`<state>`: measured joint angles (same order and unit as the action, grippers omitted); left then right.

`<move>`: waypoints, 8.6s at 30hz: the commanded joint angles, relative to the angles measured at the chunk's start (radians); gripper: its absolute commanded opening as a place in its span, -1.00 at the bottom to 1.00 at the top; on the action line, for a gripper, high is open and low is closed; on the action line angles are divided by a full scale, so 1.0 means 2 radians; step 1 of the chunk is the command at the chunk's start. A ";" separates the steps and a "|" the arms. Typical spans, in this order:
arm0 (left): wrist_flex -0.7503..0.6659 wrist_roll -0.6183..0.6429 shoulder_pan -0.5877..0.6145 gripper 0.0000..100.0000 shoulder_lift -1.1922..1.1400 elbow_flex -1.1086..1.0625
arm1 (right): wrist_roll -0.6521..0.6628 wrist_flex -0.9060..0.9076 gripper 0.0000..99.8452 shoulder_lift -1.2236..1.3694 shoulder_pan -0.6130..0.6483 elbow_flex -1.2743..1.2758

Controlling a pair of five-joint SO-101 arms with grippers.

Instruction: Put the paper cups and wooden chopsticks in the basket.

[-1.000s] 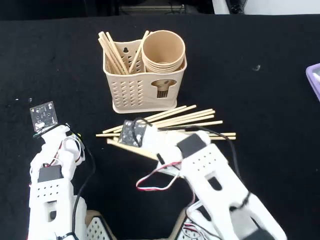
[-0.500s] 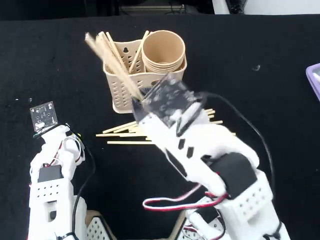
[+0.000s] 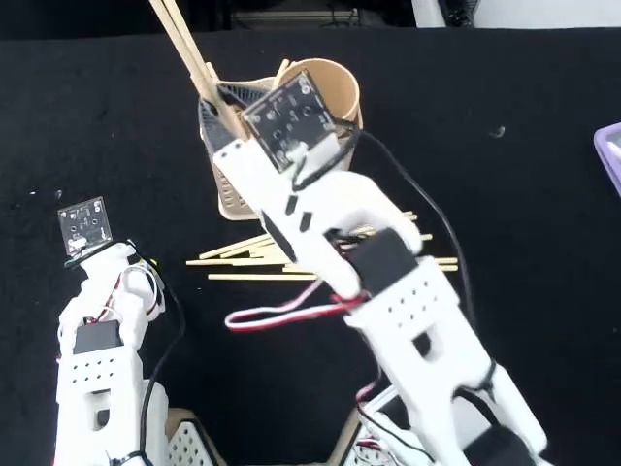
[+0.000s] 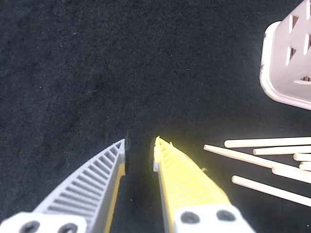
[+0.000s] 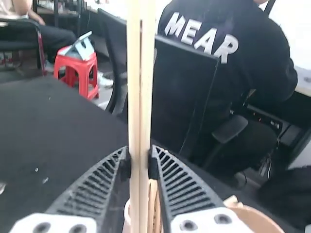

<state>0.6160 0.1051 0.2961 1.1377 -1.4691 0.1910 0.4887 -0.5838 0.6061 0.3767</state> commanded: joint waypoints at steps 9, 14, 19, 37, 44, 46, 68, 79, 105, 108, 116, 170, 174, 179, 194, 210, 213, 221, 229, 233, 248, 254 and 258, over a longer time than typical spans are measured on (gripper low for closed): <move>-0.009 0.002 -0.003 -0.78 0.006 0.003 | -0.002 -0.134 -0.98 0.085 -0.035 -0.024; -0.009 0.002 -0.003 -0.78 0.006 0.003 | -0.048 -0.137 -0.98 0.118 -0.056 -0.021; -0.009 0.002 -0.003 -0.78 0.006 0.003 | -0.082 -0.137 -0.98 0.145 -0.064 -0.019; -0.009 0.002 -0.003 -0.78 0.006 0.003 | -0.084 -0.084 -0.63 0.181 -0.061 -0.019; -0.009 0.002 -0.003 -0.78 0.006 0.003 | -0.084 -0.062 -0.62 0.136 -0.061 -0.020; -0.009 0.002 -0.003 -0.78 0.006 0.003 | -0.084 -0.061 -0.62 0.103 -0.061 -0.019; -0.023 0.002 -0.003 -0.78 0.006 -0.005 | 0.036 0.413 -0.82 -0.231 -0.121 0.036; -0.023 0.002 -0.003 -0.78 0.006 -0.005 | 0.089 0.117 -0.57 -0.229 -0.292 0.442; -0.025 0.002 -0.003 -0.78 0.006 -0.005 | -0.343 -0.061 -0.77 0.265 -0.308 0.184; -0.025 0.002 -0.003 -0.78 0.006 -0.005 | -0.331 -0.059 -0.77 0.327 -0.308 0.138; -0.025 0.002 -0.003 -0.78 0.006 -0.005 | -0.284 -0.054 -0.78 0.351 -0.288 0.121; -0.026 0.002 -0.003 -0.78 0.006 -0.004 | -0.143 0.083 -0.78 0.384 -0.263 0.053; -0.026 0.002 -0.003 -0.78 0.006 -0.004 | -0.084 0.134 -0.78 0.382 -0.262 0.053; -0.026 0.002 -0.002 -0.78 0.006 -0.004 | -0.018 0.187 -0.78 0.367 -0.265 0.054; -0.026 0.002 -0.003 -0.78 0.006 -0.004 | 0.021 0.285 -0.77 0.204 -0.262 0.062; -0.026 0.002 -0.003 -0.78 0.006 -0.004 | -0.072 0.170 -0.77 0.094 -0.375 0.186; -0.026 0.002 -0.003 -0.78 0.006 -0.004 | -0.072 0.177 -0.77 0.053 -0.389 0.212; -0.026 0.002 -0.003 -0.78 0.006 -0.004 | 0.200 0.272 -0.77 -0.028 -0.360 0.260; -0.026 0.002 -0.003 -0.78 0.006 -0.004 | 0.310 0.272 -0.60 -0.043 -0.302 0.363; -0.026 0.002 -0.003 -0.78 0.006 -0.004 | 0.302 0.243 -0.51 -0.043 -0.249 0.390; -0.026 0.002 -0.003 -0.78 0.006 -0.005 | 0.279 0.154 -0.58 -0.041 -0.170 0.406; -0.025 0.002 -0.003 -0.78 0.006 -0.005 | 0.279 0.152 -0.58 -0.041 -0.169 0.418; -0.025 0.002 -0.003 -0.78 0.006 -0.005 | 0.278 0.124 -0.58 -0.041 -0.170 0.437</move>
<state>0.5823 0.1051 0.2961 1.1377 -1.4891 0.7618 0.8078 -0.6375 0.2578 1.2329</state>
